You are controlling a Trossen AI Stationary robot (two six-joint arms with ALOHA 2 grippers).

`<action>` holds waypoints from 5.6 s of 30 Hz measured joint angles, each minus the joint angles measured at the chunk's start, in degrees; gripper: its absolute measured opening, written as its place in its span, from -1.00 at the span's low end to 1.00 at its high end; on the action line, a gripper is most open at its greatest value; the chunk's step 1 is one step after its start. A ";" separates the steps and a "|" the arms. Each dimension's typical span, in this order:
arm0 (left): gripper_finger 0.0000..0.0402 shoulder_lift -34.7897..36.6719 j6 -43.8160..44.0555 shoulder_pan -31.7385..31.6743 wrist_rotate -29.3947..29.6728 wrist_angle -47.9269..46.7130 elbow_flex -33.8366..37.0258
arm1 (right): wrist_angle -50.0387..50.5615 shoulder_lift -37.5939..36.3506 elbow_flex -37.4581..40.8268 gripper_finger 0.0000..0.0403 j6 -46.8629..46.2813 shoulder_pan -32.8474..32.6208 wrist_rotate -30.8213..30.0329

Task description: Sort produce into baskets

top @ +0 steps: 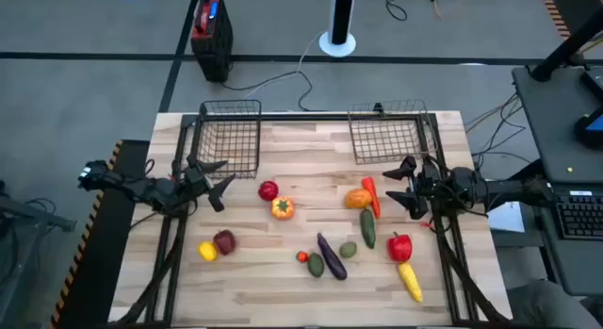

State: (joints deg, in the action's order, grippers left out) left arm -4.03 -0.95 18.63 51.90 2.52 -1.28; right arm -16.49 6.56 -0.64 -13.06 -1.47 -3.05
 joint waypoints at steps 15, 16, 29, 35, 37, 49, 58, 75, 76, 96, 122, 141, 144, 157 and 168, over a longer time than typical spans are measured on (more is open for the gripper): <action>0.16 0.00 -0.02 0.00 0.00 0.00 0.00 | 0.00 0.01 0.01 0.51 -0.01 0.00 -0.01; 0.16 0.00 -0.01 0.01 0.01 0.00 0.00 | 0.00 -0.01 0.01 0.51 0.00 0.01 -0.02; 0.16 0.00 0.00 0.01 0.02 -0.02 0.00 | -0.01 0.00 0.00 0.51 0.00 0.02 0.00; 0.16 0.00 -0.01 0.00 0.02 0.00 0.00 | 0.00 -0.01 0.02 0.51 0.00 0.00 -0.02; 0.16 0.00 -0.02 0.01 0.02 0.00 0.00 | 0.00 -0.01 0.02 0.51 -0.02 0.02 -0.02; 0.16 -0.01 -0.01 0.01 0.01 -0.01 0.00 | 0.00 0.01 0.02 0.51 -0.01 0.00 -0.02; 0.16 0.00 -0.02 0.00 0.02 0.00 0.01 | -0.01 -0.01 0.00 0.51 -0.01 0.01 0.00; 0.16 0.00 -0.02 0.00 0.02 0.00 0.00 | -0.01 0.01 0.01 0.51 -0.02 0.02 0.00; 0.16 0.00 -0.02 0.02 0.00 -0.01 0.00 | 0.00 -0.01 0.01 0.51 0.00 0.01 -0.01; 0.16 -0.02 2.88 0.02 -0.82 2.42 0.00 | 3.25 0.59 0.01 0.51 -5.40 0.00 0.52; 0.16 -0.44 31.62 0.07 -10.33 12.28 0.00 | 1.04 9.87 -3.52 0.51 -11.46 0.00 -10.57; 0.16 -2.26 33.26 0.05 -9.59 5.83 0.00 | 18.76 23.57 -22.28 0.51 -9.45 0.00 -10.60; 0.16 -2.71 32.95 0.07 -16.01 8.80 0.00 | 23.54 25.09 -25.82 0.51 -9.44 0.00 -10.60; 0.16 -20.80 28.44 1.25 -25.49 6.30 -14.38 | 28.22 28.16 -31.33 0.51 -8.76 0.00 -10.62; 0.16 -49.59 19.60 1.31 -29.12 -21.81 -41.58 | 28.24 29.69 -31.28 0.51 -8.94 0.00 -10.62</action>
State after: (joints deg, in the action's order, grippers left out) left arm -53.62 18.65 19.95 22.78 -19.29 -42.86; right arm 11.75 36.25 -31.92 -22.00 -1.48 -13.67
